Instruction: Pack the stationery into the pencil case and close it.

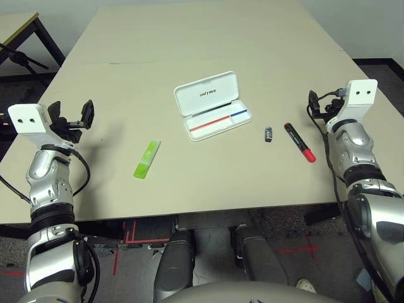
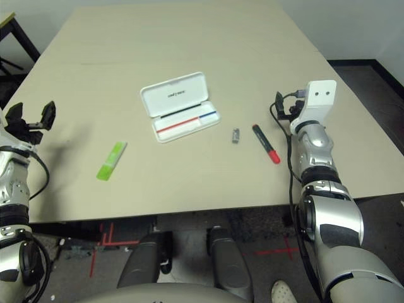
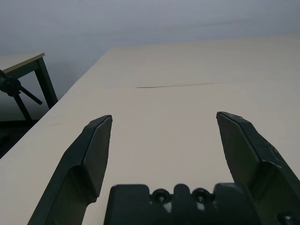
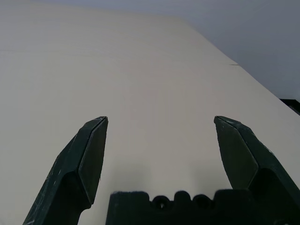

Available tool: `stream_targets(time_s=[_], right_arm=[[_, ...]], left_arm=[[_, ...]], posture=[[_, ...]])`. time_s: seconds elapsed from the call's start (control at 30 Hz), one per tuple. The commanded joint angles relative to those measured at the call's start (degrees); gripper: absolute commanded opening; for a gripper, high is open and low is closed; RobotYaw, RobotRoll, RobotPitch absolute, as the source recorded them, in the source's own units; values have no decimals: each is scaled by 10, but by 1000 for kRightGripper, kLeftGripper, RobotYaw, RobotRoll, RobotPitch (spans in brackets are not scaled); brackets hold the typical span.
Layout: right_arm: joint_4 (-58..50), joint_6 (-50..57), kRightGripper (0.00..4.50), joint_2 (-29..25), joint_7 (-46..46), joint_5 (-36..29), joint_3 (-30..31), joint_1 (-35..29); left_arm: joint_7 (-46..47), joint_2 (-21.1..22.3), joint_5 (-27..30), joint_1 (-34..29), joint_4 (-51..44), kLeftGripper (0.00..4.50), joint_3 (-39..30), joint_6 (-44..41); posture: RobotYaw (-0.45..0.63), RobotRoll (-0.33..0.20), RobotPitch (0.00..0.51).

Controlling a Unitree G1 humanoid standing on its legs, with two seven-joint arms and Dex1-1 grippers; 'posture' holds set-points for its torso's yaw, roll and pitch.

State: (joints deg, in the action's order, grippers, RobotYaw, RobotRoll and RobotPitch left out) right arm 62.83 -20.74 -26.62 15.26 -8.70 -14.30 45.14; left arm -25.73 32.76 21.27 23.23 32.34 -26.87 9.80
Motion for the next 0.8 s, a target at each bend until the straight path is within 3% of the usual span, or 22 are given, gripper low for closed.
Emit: stream_targets(time_s=[0.03, 0.5, 0.8], right_arm=[[0, -7, 4500, -1, -3, 5, -1, -3], [-40, 6, 4500, -3, 35, -4, 2, -16], [-178, 118, 4500, -36, 246, -38, 33, -64]], left_arm=[[0, 2, -2, -3, -1, 4481, -1, 4], [-13, 3, -5, 16, 20, 4481, 11, 1], [-23, 0, -5, 24, 32, 4481, 16, 7]], posture=[[19, 0, 125], [-21, 0, 136], [-35, 0, 119]])
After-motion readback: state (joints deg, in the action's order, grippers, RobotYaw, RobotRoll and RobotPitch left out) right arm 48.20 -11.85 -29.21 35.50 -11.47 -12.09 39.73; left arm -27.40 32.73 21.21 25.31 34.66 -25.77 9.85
